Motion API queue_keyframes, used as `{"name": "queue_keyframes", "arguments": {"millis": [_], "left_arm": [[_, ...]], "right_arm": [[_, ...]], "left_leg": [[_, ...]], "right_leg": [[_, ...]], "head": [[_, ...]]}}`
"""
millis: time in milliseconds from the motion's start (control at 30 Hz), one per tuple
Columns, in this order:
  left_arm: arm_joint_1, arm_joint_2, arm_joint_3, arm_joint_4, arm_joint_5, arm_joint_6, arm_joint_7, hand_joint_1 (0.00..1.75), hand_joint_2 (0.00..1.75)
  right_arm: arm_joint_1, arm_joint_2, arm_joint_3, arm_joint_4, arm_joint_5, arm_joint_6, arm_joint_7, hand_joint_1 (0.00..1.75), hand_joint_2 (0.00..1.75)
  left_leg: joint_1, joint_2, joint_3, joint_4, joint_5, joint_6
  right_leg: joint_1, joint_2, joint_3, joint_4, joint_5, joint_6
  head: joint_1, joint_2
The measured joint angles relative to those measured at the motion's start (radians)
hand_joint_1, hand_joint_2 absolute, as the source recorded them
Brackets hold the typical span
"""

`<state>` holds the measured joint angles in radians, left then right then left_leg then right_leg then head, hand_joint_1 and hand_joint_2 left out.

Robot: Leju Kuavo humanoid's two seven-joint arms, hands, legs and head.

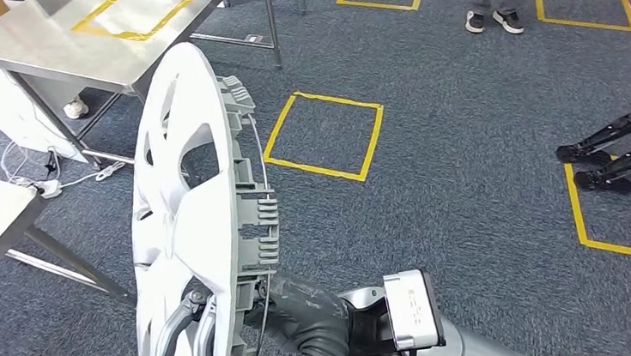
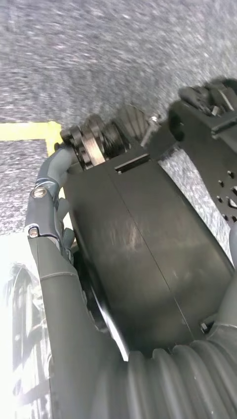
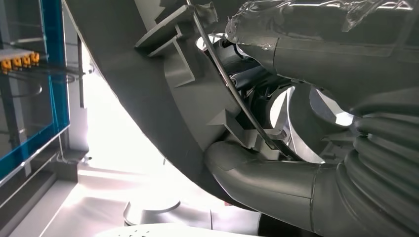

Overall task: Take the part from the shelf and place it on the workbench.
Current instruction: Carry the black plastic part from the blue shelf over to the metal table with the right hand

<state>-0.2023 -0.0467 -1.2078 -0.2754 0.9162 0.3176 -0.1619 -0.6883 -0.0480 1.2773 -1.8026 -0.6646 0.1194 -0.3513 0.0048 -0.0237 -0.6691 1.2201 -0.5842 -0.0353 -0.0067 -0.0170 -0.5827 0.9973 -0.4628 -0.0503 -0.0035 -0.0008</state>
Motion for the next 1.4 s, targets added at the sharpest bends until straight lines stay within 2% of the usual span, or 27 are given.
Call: {"name": "queue_keyframes", "arguments": {"millis": [33,67,133,167,233,267,333,400,467,533,567,600,633,700,767,833,867,900,967,1033,1067,1100,1200,1267,1333,1367,1400], "left_arm": [[-0.002,0.000,0.000,0.000,0.000,0.003,0.000,0.00,1.75],[-0.003,0.001,0.000,0.000,0.000,0.004,0.000,0.00,1.75],[0.002,0.002,0.000,0.001,0.001,0.006,0.001,0.00,1.75],[0.007,0.002,0.000,0.002,0.002,0.006,0.002,0.00,1.75],[0.013,0.003,0.000,0.004,0.002,0.007,0.003,0.00,1.75],[0.014,0.004,0.000,0.005,0.002,0.007,0.003,0.00,1.75],[0.015,0.004,0.000,0.005,0.001,0.007,0.003,0.00,1.75],[0.013,0.003,0.000,0.005,0.000,0.006,0.004,0.00,1.75],[0.010,0.001,-0.001,0.005,-0.001,0.004,0.006,0.00,1.75],[0.008,0.000,-0.001,0.005,-0.001,0.001,0.007,0.00,1.75],[0.007,-0.001,-0.001,0.005,-0.002,0.001,0.007,0.00,1.75],[0.006,-0.001,-0.001,0.005,-0.002,0.000,0.007,0.00,1.75],[0.005,-0.002,-0.001,0.005,-0.002,-0.002,0.007,0.00,1.75],[0.002,-0.006,-0.001,0.004,-0.003,-0.007,0.007,0.00,1.75],[-0.001,-0.008,-0.001,0.004,-0.003,-0.010,0.008,0.00,1.75],[-0.002,-0.008,-0.001,0.004,-0.003,-0.011,0.008,0.00,1.75],[-0.002,-0.007,-0.001,0.004,-0.003,-0.011,0.010,0.00,1.75],[-0.002,-0.006,-0.001,0.004,-0.003,-0.011,0.011,0.00,1.75],[-0.002,-0.005,-0.001,0.005,-0.003,-0.008,0.013,0.00,1.75],[-0.005,-0.004,-0.001,0.005,-0.004,-0.002,0.012,0.00,1.75],[-0.006,-0.002,-0.001,0.005,-0.004,0.000,0.012,0.00,1.75],[-0.006,-0.001,-0.001,0.005,-0.003,0.001,0.012,0.00,1.75],[0.003,0.002,-0.001,0.006,-0.003,0.002,0.017,0.00,1.75],[0.009,0.003,-0.001,0.008,-0.003,0.002,0.019,0.00,1.75],[0.011,0.003,-0.001,0.008,-0.004,0.002,0.017,0.00,1.75],[0.010,0.002,-0.001,0.008,-0.004,0.002,0.016,0.00,1.75],[0.010,0.002,-0.001,0.008,-0.004,0.002,0.015,0.00,1.75]], "right_arm": [[0.002,0.000,0.001,0.000,0.000,0.000,0.000,1.75,1.75],[0.004,-0.001,0.002,0.000,0.000,0.000,0.000,1.75,1.75],[0.005,-0.001,0.003,0.000,0.000,0.000,0.000,1.75,1.75],[0.005,-0.001,0.004,0.000,0.000,0.000,0.000,1.75,1.75],[0.005,-0.001,0.003,0.000,0.000,-0.001,0.000,1.75,1.75],[0.005,-0.001,0.003,0.000,0.000,-0.001,0.000,1.75,1.75],[0.005,-0.001,0.003,0.000,0.000,-0.002,0.001,1.75,1.75],[0.004,-0.001,0.002,-0.001,0.000,-0.002,0.000,1.75,1.75],[0.005,-0.003,0.002,-0.002,0.000,-0.003,0.000,1.75,1.75],[0.008,-0.006,0.003,-0.002,0.000,-0.003,0.000,1.75,1.75],[0.009,-0.008,0.003,-0.002,0.000,-0.003,0.000,1.75,1.75],[0.010,-0.009,0.004,-0.002,0.000,-0.003,0.000,1.75,1.75],[0.010,-0.010,0.004,-0.002,0.000,-0.003,0.000,1.75,1.75],[0.008,-0.010,0.004,-0.002,0.000,-0.003,0.000,1.75,1.75],[0.007,-0.010,0.004,-0.002,0.000,-0.003,0.000,1.75,1.75],[0.007,-0.009,0.003,-0.002,0.000,-0.003,0.000,1.75,1.75],[0.007,-0.008,0.003,-0.002,0.000,-0.003,0.000,1.75,1.75],[0.006,-0.007,0.002,-0.002,0.000,-0.004,0.000,1.75,1.75],[0.006,-0.006,0.001,-0.002,0.000,-0.005,0.000,1.75,1.75],[0.007,-0.006,0.002,-0.002,0.000,-0.005,-0.001,1.75,1.75],[0.008,-0.006,0.002,-0.002,0.000,-0.005,0.000,1.75,1.75],[0.009,-0.006,0.003,-0.002,0.000,-0.005,0.000,1.75,1.75],[0.009,-0.006,0.004,-0.002,0.000,-0.006,0.000,1.75,1.75],[0.008,-0.006,0.003,-0.001,0.000,-0.006,0.000,1.75,1.75],[0.008,-0.006,0.003,-0.002,0.000,-0.007,0.000,1.75,1.75],[0.007,-0.006,0.003,-0.002,0.000,-0.007,0.000,1.75,1.75],[0.007,-0.005,0.003,-0.002,0.000,-0.007,0.000,1.75,1.75]], "left_leg": [[0.002,0.004,-0.016,0.037,-0.008,-0.004],[0.005,0.008,-0.017,0.041,0.002,-0.008],[0.009,0.029,0.028,-0.052,0.066,-0.013],[0.007,0.053,0.054,-0.108,0.091,-0.014],[-0.001,0.093,0.086,-0.183,0.109,-0.001],[-0.006,0.097,0.087,-0.189,0.103,0.009],[-0.007,0.075,0.086,-0.194,0.103,0.029],[-0.004,0.051,0.087,-0.196,0.106,0.040],[-0.003,0.028,0.088,-0.197,0.106,0.049],[-0.006,0.000,0.089,-0.197,0.106,0.054],[-0.007,-0.015,0.091,-0.197,0.106,0.055],[-0.009,-0.031,0.093,-0.197,0.105,0.055],[-0.009,-0.046,0.096,-0.197,0.105,0.055],[-0.007,-0.073,0.097,-0.197,0.104,0.053],[-0.002,-0.095,0.092,-0.197,0.103,0.045],[0.003,-0.113,0.089,-0.201,0.104,0.034],[0.002,-0.104,0.087,-0.199,0.100,0.029],[0.000,-0.084,0.081,-0.185,0.088,0.024],[-0.001,-0.026,0.046,-0.101,0.039,0.012],[0.003,0.000,-0.004,0.015,-0.008,-0.001],[0.006,0.004,-0.016,0.043,-0.011,-0.007],[0.009,0.009,-0.011,0.036,0.005,-0.012],[0.011,0.053,0.067,-0.128,0.093,-0.025],[0.003,0.080,0.094,-0.188,0.103,-0.009],[-0.002,0.069,0.093,-0.192,0.099,0.015],[-0.001,0.058,0.092,-0.193,0.101,0.023],[0.000,0.048,0.092,-0.194,0.102,0.029]], "right_leg": [[0.000,-0.016,0.002,0.001,-0.004,0.001],[-0.001,-0.032,0.005,0.003,-0.008,0.002],[-0.002,-0.059,0.010,0.010,-0.018,0.008],[-0.002,-0.070,0.011,0.013,-0.023,0.013],[0.004,-0.089,0.010,0.023,-0.032,0.023],[0.007,-0.100,0.009,0.025,-0.034,0.027],[0.007,-0.118,0.010,0.029,-0.040,0.035],[0.000,-0.078,0.000,0.061,-0.065,0.044],[-0.004,-0.013,-0.054,0.171,-0.117,0.047],[-0.002,0.008,-0.126,0.295,-0.152,0.044],[0.000,0.010,-0.146,0.318,-0.144,0.040],[0.002,0.014,-0.147,0.301,-0.116,0.034],[0.005,0.023,-0.130,0.247,-0.074,0.027],[0.009,0.067,-0.078,0.109,-0.001,0.012],[0.012,0.095,-0.049,0.037,0.019,0.006],[0.012,0.079,-0.041,0.023,0.018,0.007],[0.010,0.068,-0.034,0.014,0.019,0.006],[0.007,0.055,-0.026,0.005,0.021,0.005],[0.004,0.027,-0.012,-0.008,0.020,0.002],[0.004,-0.004,-0.006,-0.007,0.013,0.001],[0.003,-0.020,-0.004,-0.005,0.010,0.003],[0.001,-0.034,-0.003,-0.003,0.006,0.006],[-0.004,-0.069,0.001,0.015,-0.011,0.022],[-0.001,-0.087,-0.001,0.027,-0.020,0.033],[0.001,-0.107,-0.001,0.029,-0.022,0.039],[-0.001,-0.107,0.000,0.032,-0.027,0.043],[-0.004,-0.091,-0.002,0.043,-0.037,0.047]], "head": [[-0.002,0.000],[-0.003,0.000],[-0.006,0.000],[-0.008,0.000],[-0.013,0.000],[-0.012,0.000],[-0.007,0.000],[-0.003,0.000],[0.006,0.000],[0.012,0.000],[0.013,0.000],[0.013,0.000],[0.014,0.000],[0.012,0.000],[0.012,0.000],[0.015,0.000],[0.016,0.000],[0.013,0.000],[0.005,0.000],[-0.001,0.000],[-0.002,0.000],[-0.003,0.000],[-0.008,0.000],[-0.014,0.000],[-0.010,0.000],[-0.006,0.000],[-0.004,0.000]]}}
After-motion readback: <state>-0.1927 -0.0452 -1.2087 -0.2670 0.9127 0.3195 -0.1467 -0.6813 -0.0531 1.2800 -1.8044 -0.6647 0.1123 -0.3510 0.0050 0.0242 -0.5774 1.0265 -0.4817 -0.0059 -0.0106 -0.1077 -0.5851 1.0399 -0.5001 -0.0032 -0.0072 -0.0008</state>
